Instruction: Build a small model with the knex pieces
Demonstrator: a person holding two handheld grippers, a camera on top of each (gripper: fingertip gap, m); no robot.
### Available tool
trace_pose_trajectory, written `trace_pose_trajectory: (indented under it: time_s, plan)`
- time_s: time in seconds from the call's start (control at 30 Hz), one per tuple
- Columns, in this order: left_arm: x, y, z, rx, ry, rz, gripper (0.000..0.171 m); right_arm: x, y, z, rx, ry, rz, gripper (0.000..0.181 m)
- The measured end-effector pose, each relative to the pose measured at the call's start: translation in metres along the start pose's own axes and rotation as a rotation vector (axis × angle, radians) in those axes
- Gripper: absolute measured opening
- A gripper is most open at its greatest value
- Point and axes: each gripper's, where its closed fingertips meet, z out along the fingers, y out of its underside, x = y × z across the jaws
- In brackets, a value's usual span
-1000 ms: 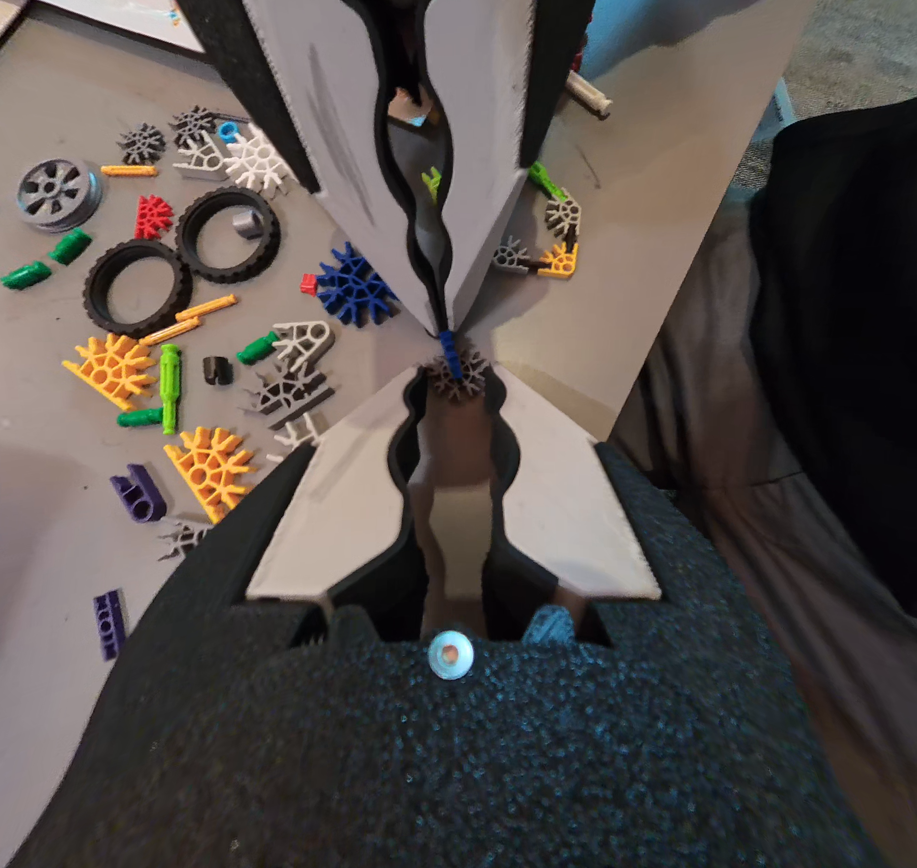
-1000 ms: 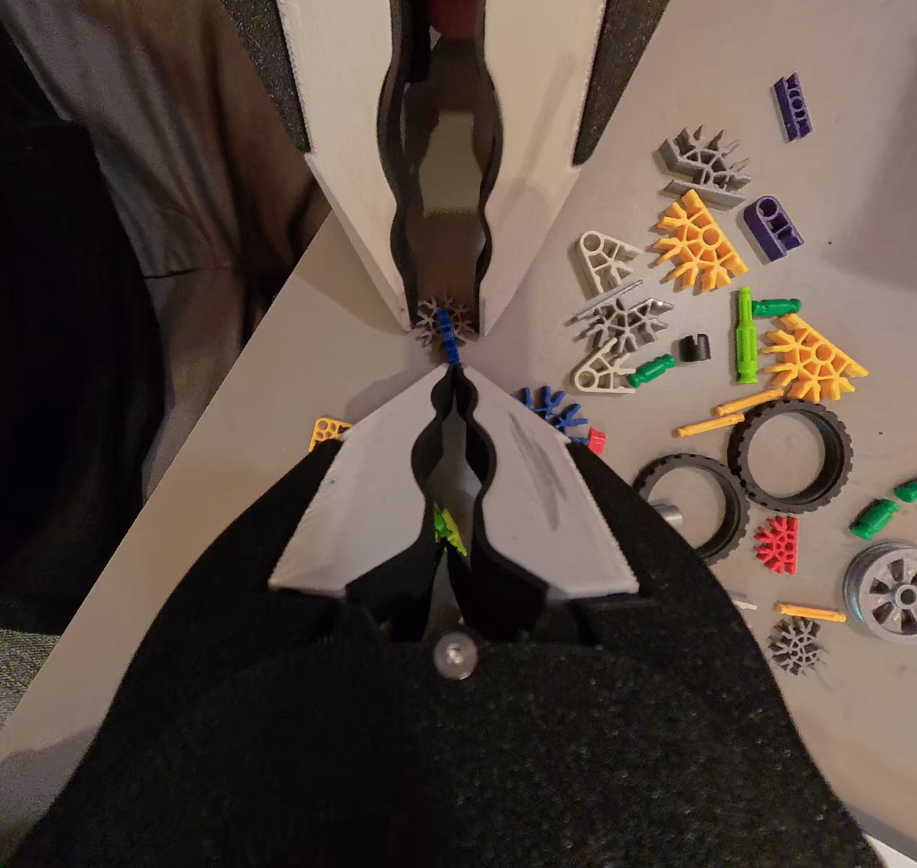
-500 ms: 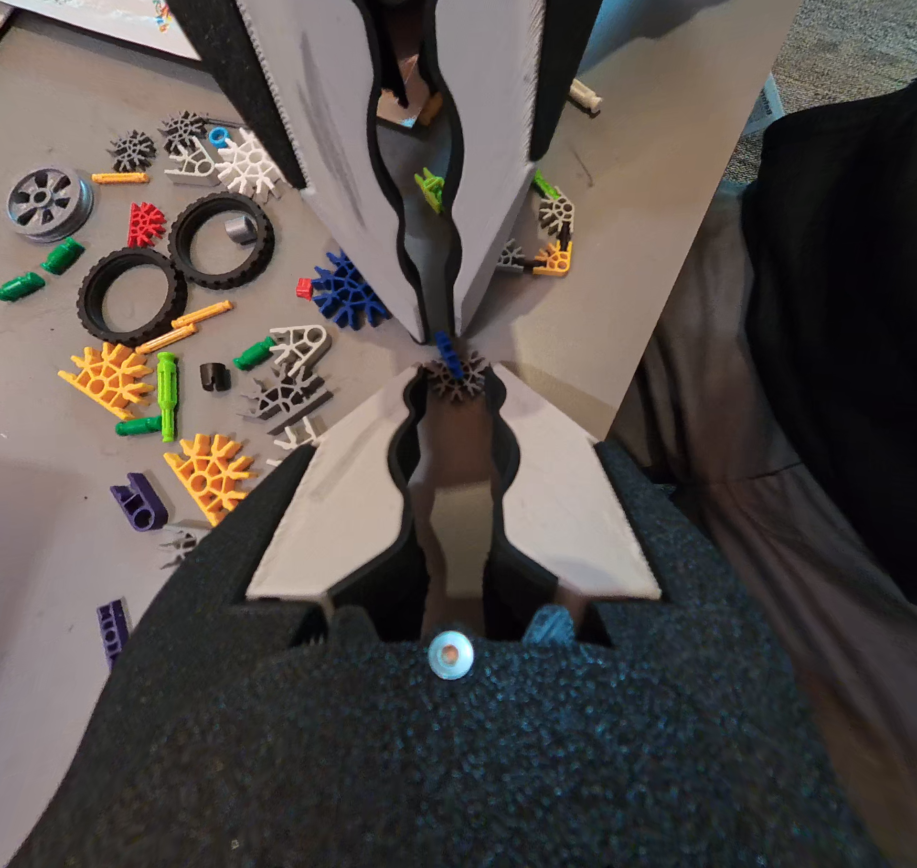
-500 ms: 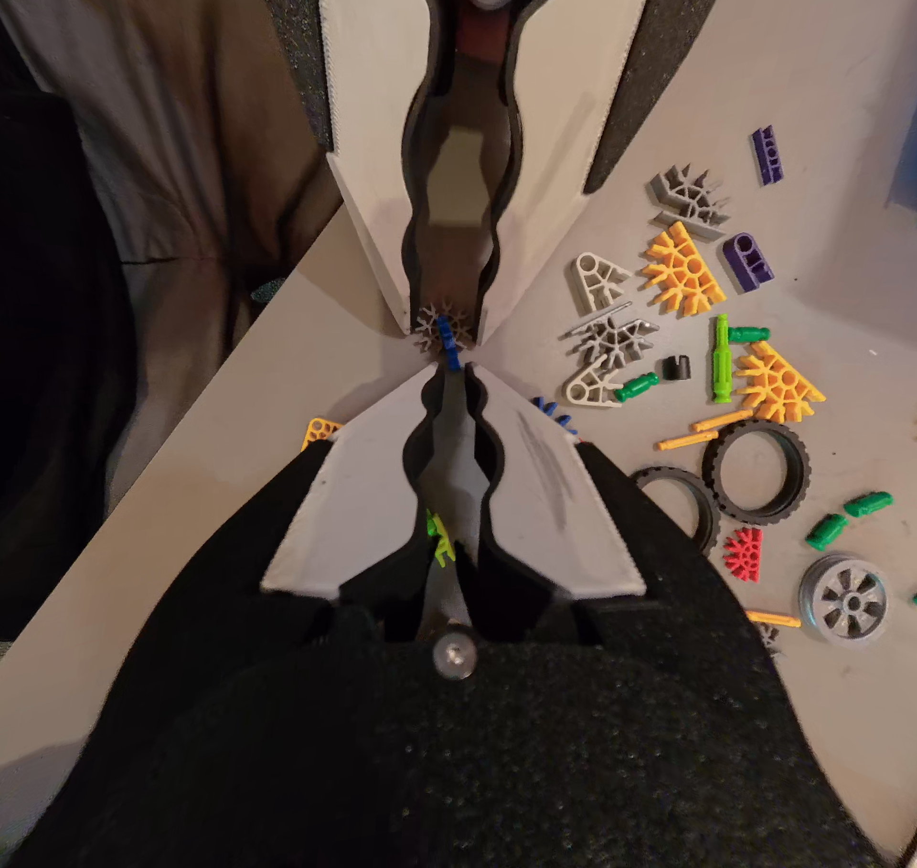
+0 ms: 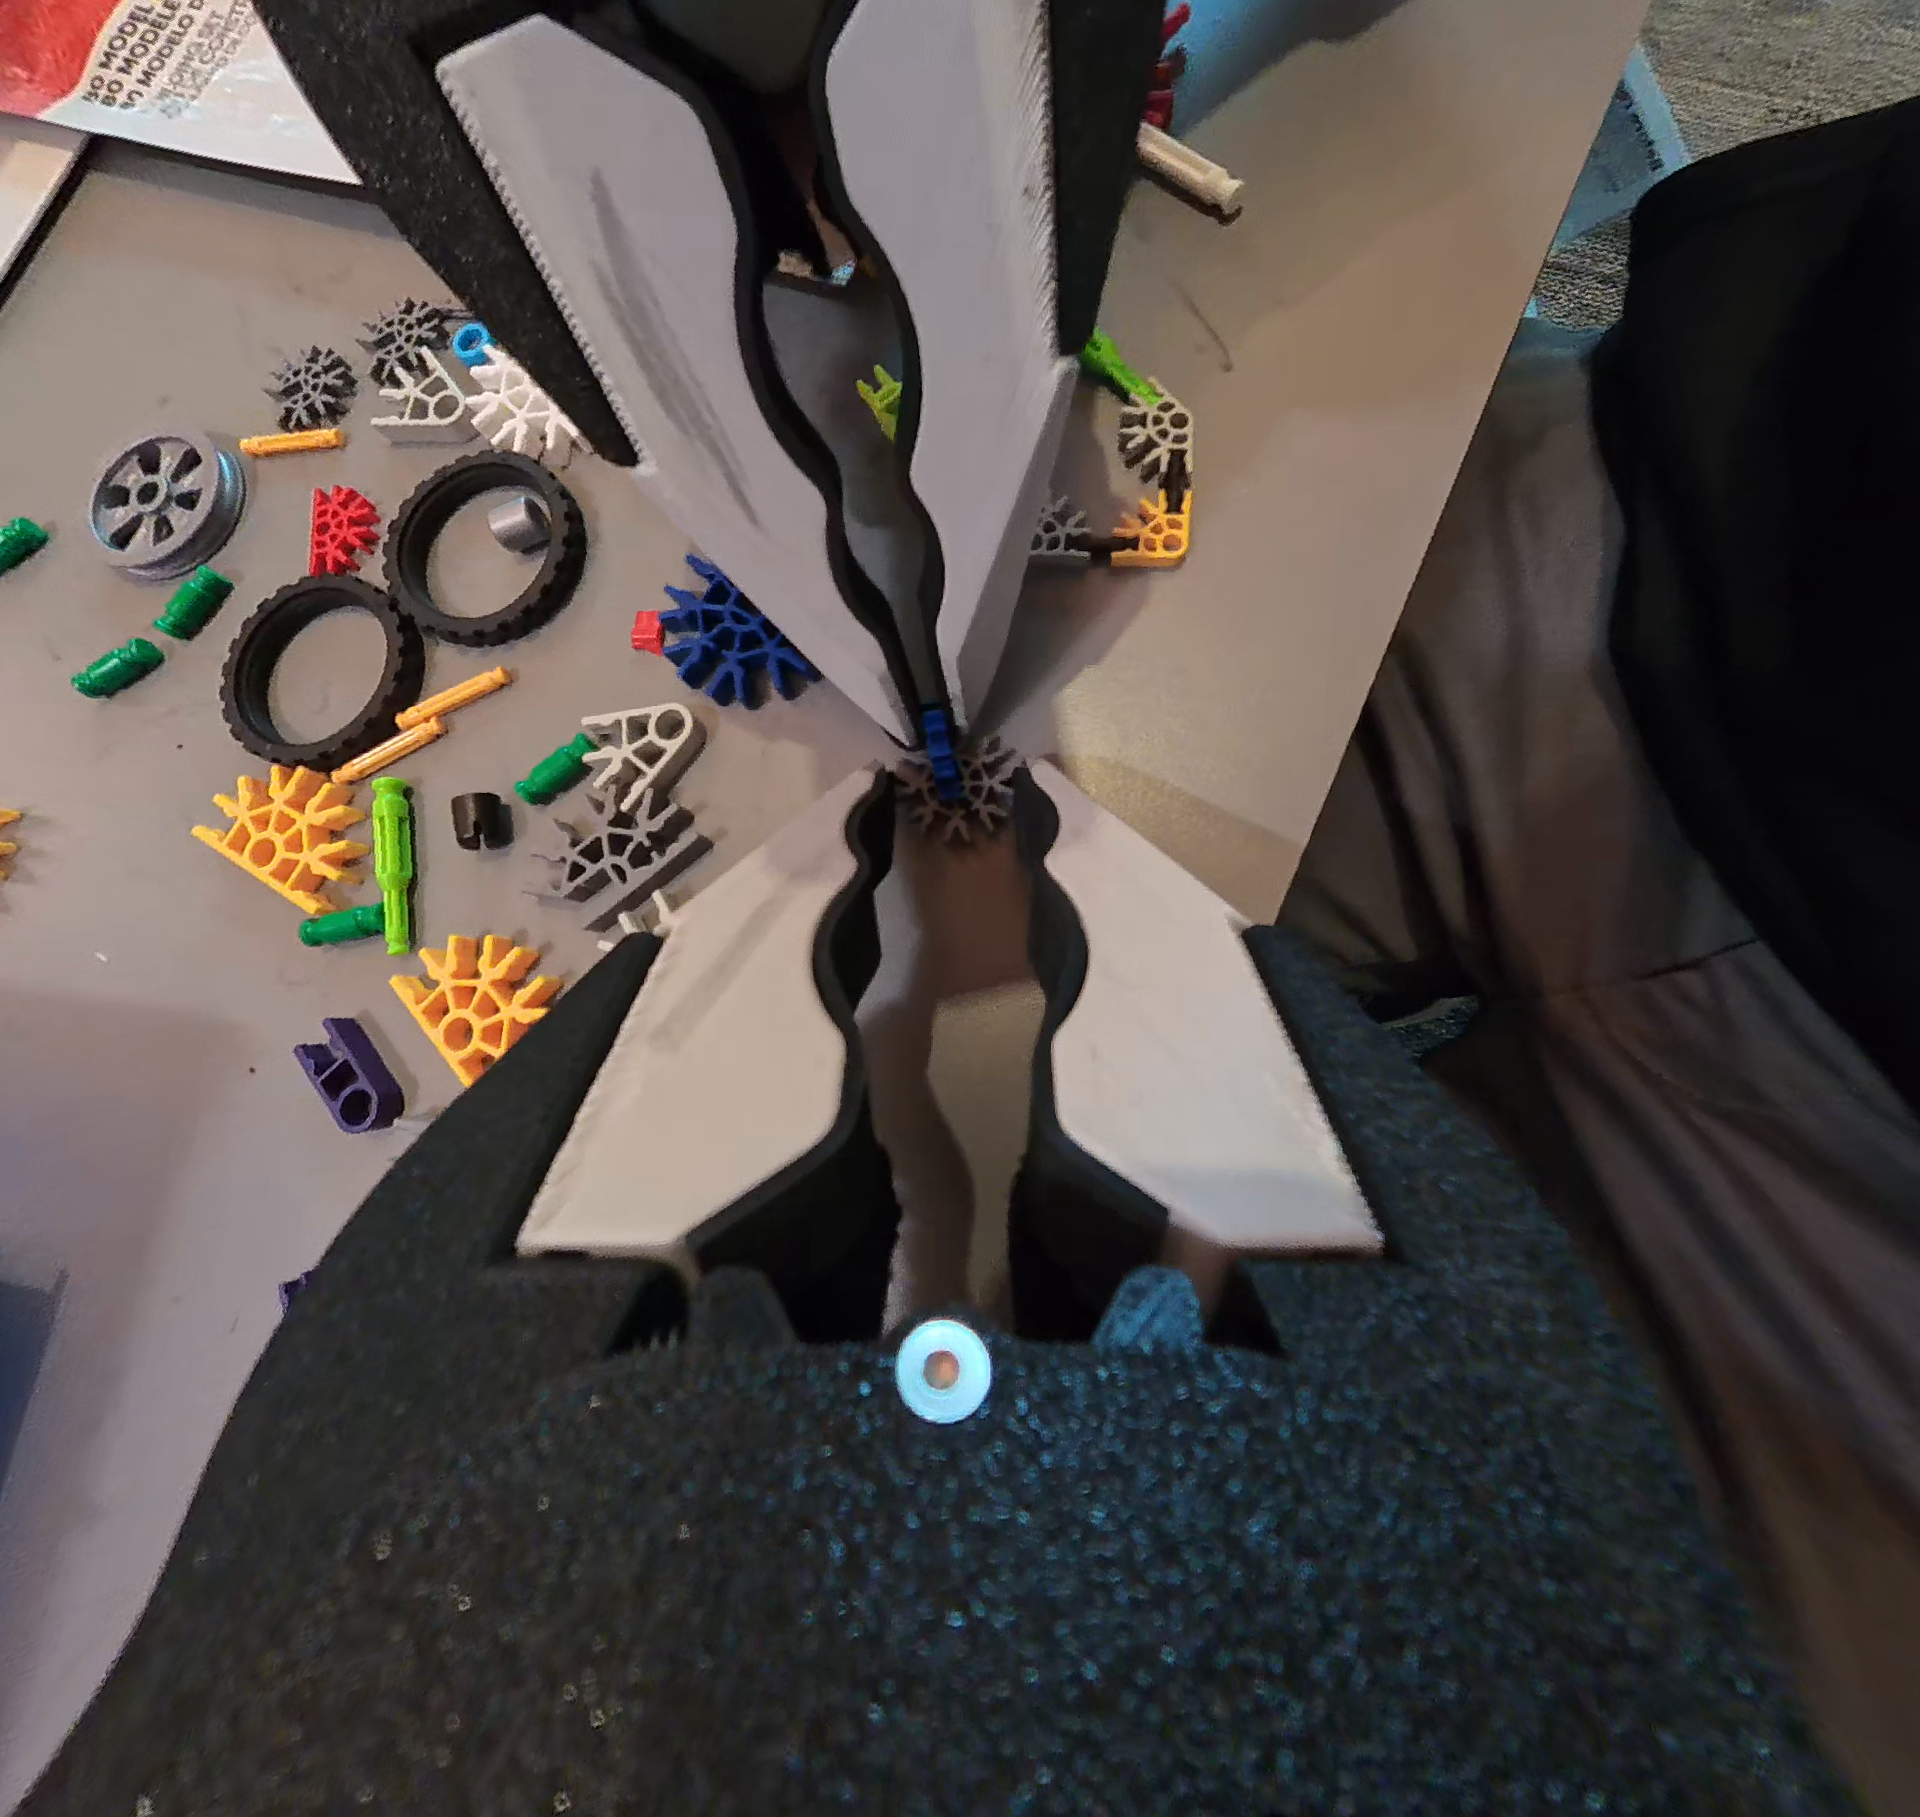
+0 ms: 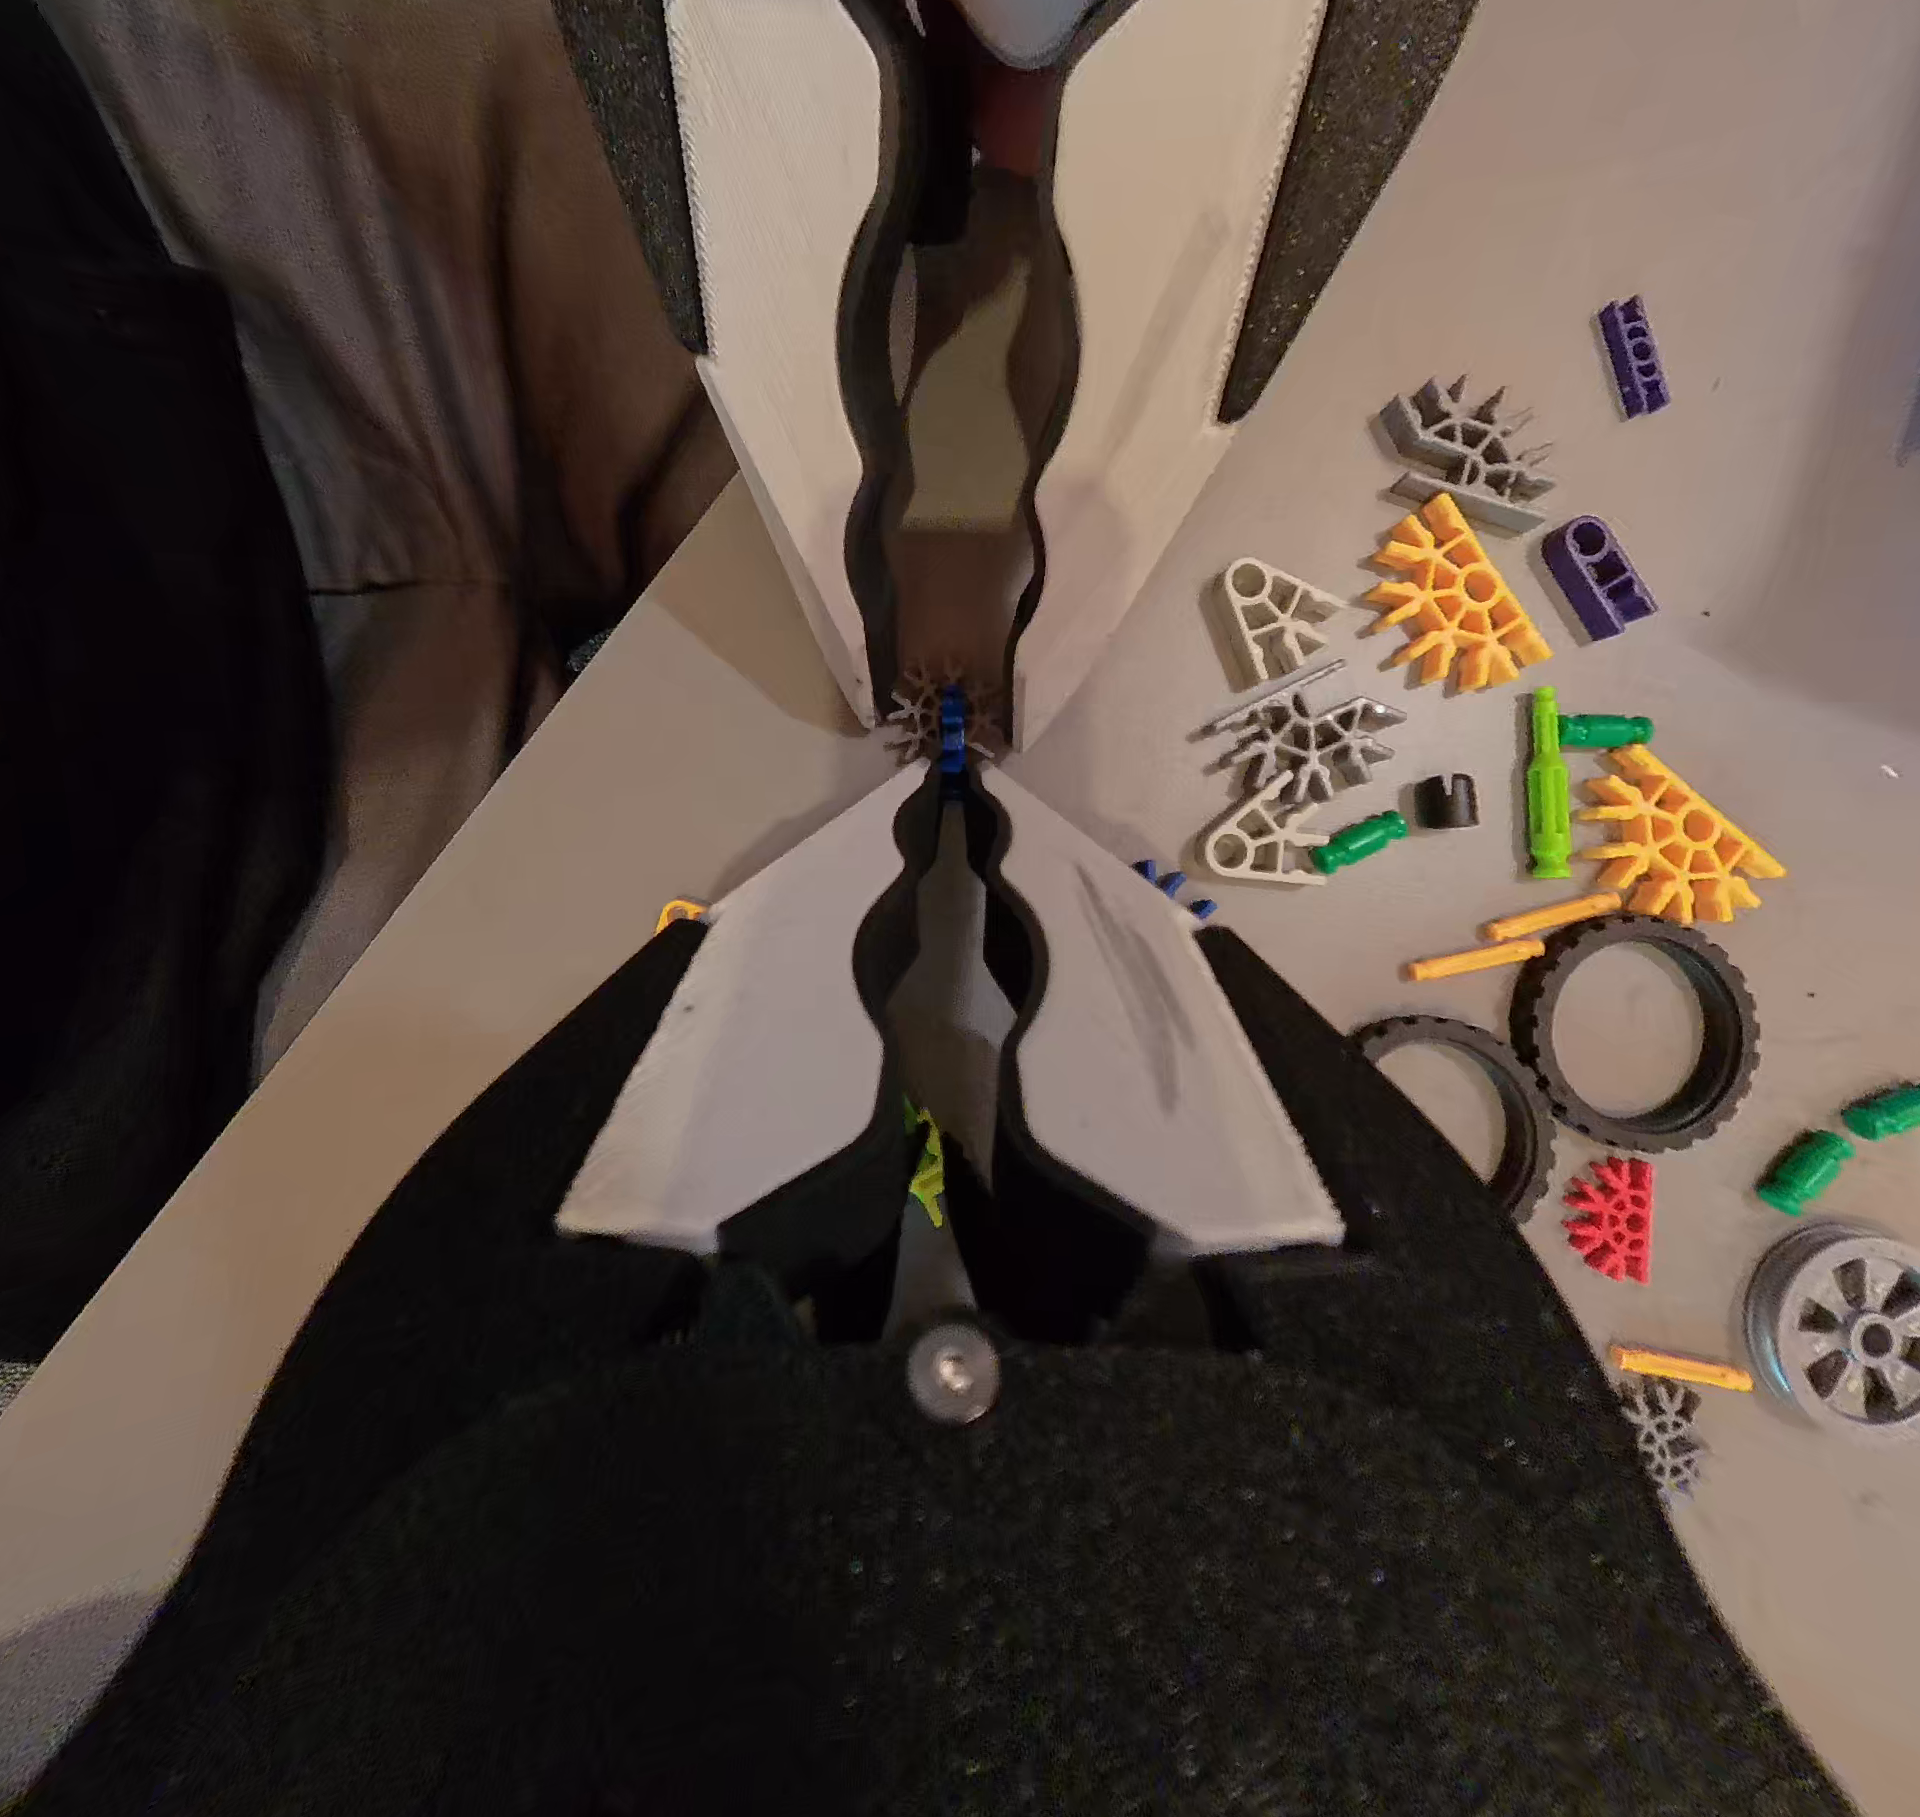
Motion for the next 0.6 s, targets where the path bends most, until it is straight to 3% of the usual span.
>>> trace_pose_trajectory:
  time_s: [0.6]
  plan:
    - [0.0061,-0.0007,-0.0003,0.016,0.110,0.025,0.019,-0.0049,-0.0053,0.0032,0.048,-0.129,-0.094,0.001]
